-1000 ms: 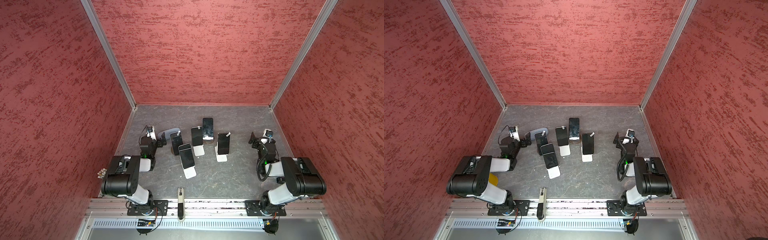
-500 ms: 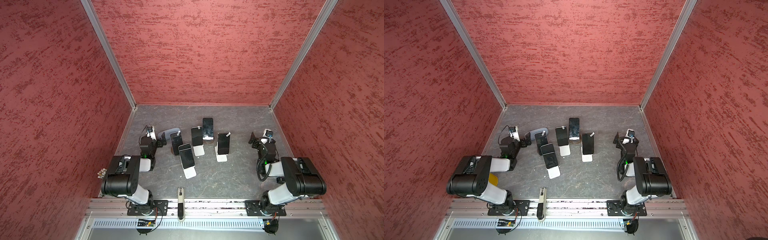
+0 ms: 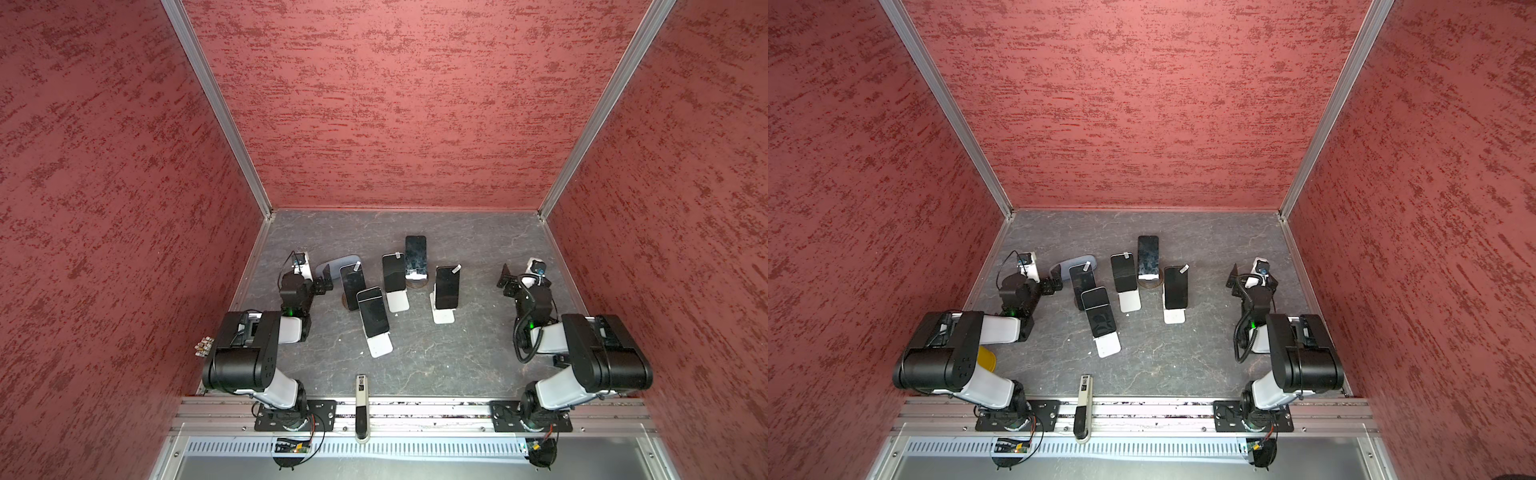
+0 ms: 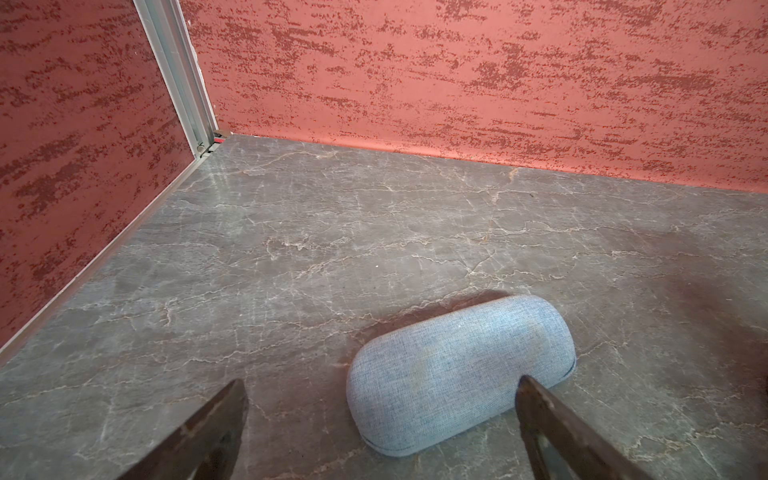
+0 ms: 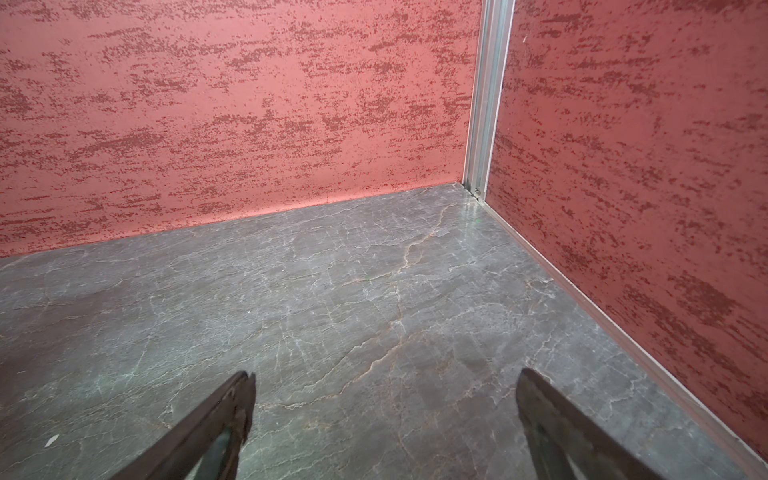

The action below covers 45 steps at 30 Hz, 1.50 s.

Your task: Remove the phone from the phone stand

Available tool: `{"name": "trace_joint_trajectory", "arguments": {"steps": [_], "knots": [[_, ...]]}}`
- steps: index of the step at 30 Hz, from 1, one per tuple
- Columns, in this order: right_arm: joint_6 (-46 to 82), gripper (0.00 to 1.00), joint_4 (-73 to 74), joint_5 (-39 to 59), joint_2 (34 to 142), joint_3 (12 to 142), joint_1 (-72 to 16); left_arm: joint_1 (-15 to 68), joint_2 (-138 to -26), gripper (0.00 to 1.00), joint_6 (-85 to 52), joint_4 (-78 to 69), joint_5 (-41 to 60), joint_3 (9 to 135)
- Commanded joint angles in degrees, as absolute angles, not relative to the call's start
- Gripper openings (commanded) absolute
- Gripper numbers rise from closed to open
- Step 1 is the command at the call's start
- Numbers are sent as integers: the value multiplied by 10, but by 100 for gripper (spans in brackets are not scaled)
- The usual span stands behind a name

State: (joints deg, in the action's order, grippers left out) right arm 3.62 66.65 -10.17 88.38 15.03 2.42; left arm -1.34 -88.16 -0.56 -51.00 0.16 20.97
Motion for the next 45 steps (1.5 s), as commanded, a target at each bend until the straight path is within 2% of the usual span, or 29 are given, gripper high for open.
{"name": "trace_joint_trajectory", "arguments": {"steps": [1,6,9,17,26,35,40,45], "knots": [[37,99,686,-99,886,149,27,-17,-881,99,0,-509,10,219],[27,99,676,-77,859,143,27,-16,-843,99,3,-433,18,244],[38,99,570,-99,791,167,26,-17,-806,100,-6,-309,11,292],[93,99,358,-134,673,222,24,-13,-714,100,-45,-195,-38,305],[196,99,65,-165,632,350,16,11,-597,100,-122,16,-79,358],[218,99,-127,-101,641,451,-6,86,-532,100,-167,162,-110,411],[220,99,-171,-49,640,481,-31,147,-516,100,-183,211,-100,435],[223,99,-191,-3,633,492,-64,217,-505,100,-194,242,-135,456]]}}
